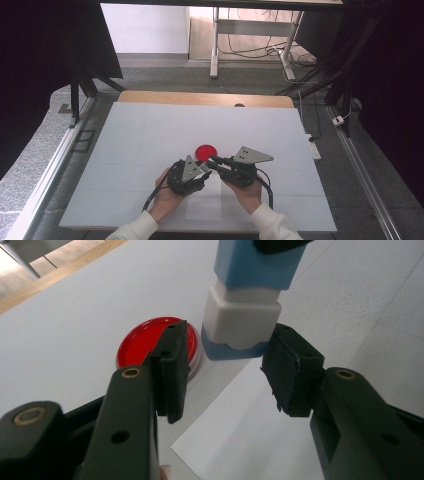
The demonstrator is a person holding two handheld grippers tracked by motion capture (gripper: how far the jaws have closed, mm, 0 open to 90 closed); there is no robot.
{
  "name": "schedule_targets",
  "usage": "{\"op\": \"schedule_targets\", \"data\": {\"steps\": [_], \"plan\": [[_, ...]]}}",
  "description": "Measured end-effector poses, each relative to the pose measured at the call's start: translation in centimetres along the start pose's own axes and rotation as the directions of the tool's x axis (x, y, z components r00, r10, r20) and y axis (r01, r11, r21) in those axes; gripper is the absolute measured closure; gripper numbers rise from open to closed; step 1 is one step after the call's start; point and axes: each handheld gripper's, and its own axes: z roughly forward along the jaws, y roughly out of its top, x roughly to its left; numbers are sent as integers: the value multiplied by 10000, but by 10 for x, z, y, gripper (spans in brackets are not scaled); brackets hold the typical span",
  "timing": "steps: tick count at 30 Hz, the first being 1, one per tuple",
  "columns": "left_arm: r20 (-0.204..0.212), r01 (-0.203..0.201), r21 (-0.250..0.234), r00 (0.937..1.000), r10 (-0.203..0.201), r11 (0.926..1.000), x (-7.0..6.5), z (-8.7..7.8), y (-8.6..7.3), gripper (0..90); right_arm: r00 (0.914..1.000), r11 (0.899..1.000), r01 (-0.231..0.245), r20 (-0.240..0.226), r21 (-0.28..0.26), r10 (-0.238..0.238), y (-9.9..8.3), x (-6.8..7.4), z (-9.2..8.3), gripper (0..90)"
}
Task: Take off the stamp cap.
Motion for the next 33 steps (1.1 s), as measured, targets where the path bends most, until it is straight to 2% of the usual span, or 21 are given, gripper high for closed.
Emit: {"op": "schedule_targets", "data": {"steps": [15, 33], "plan": [[14, -65, -30, 10000, 65, 10000, -1, 0, 0, 609, 9999, 9999, -109, 7, -45, 109, -1, -1, 0, 756], [14, -239, 114, 9997, 239, 9996, -1, 1, -1, 637, 9999, 9999, -118, 101, -15, 118, -1, 0, 1, 757]]}}
